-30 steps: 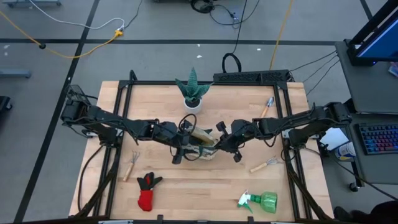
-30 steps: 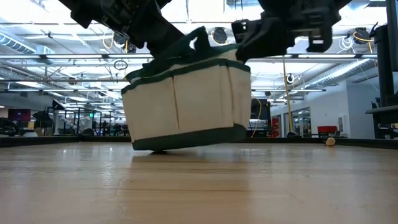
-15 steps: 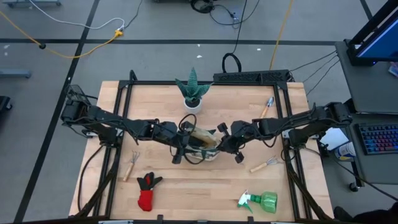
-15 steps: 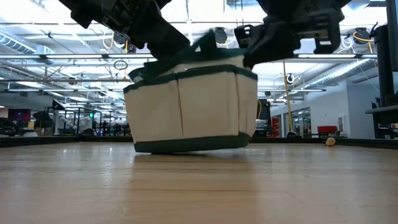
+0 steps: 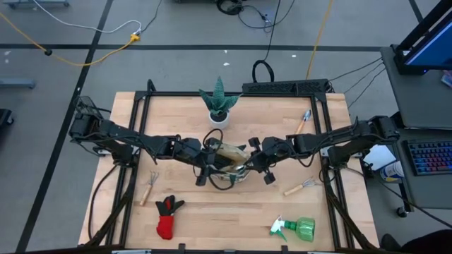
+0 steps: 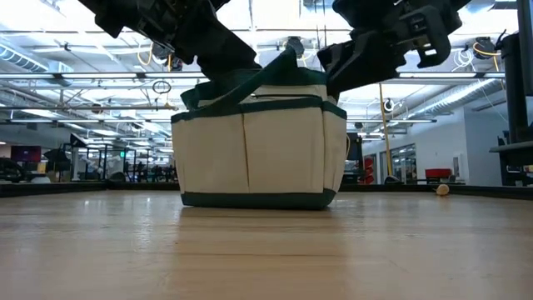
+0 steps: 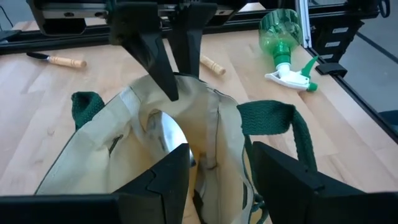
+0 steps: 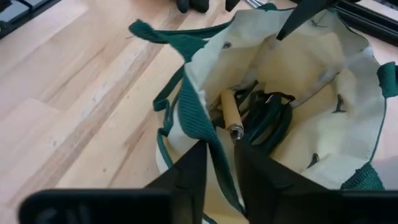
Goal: Pick & Place Garden tools in Gardening bag
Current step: Put the left trowel into the gardening bag, then put the left hand rake into the gardening bag
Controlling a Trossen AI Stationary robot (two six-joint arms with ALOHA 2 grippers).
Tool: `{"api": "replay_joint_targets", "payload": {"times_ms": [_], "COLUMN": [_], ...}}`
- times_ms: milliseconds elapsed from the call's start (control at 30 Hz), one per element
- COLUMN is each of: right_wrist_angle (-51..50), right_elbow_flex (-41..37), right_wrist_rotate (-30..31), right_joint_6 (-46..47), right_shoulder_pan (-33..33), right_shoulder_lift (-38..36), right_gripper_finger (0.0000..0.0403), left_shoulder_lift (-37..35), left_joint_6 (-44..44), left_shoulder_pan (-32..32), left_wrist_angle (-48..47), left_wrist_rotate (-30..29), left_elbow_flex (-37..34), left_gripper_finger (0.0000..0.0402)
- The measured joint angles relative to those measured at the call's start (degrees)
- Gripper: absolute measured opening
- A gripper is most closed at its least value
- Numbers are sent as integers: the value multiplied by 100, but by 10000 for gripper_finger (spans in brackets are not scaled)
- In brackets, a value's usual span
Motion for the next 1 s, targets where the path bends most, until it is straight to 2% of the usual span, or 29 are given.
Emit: {"api": "replay_joint_targets", "payload": {"times_ms": [167,300,433,600,800,1000], "right_wrist_angle": [8,-5,8,0,4,-14], "right_elbow_flex": [0,0,0,4,4,4], "right_wrist_rotate": [0,0,-2,0,57,819], "right_joint_6": [119,121,155,539,675,685], "right_shoulder_pan": [9,13,38,180,485,828], "right_shoulder_lift": [-13,-115,-329,-609,-751,-767], "right_gripper_finger": [121,140,145,142,155,182], "left_shoulder_lift": [-23,-190,-445,-742,-864,-862], "left_joint_6": [-301,-474,-698,-1149,-2017,-2854], "left_shoulder_pan": [-4,-60,-178,-443,-797,-1161], "left_wrist_angle": [-11,-60,-349,-1031,-1880,-2091], "left_wrist_rotate": [0,-13,-68,-540,-792,-789], "left_elbow_flex": [0,0,0,4,7,2], "left_gripper_finger": [177,177,177,177,177,177]}}
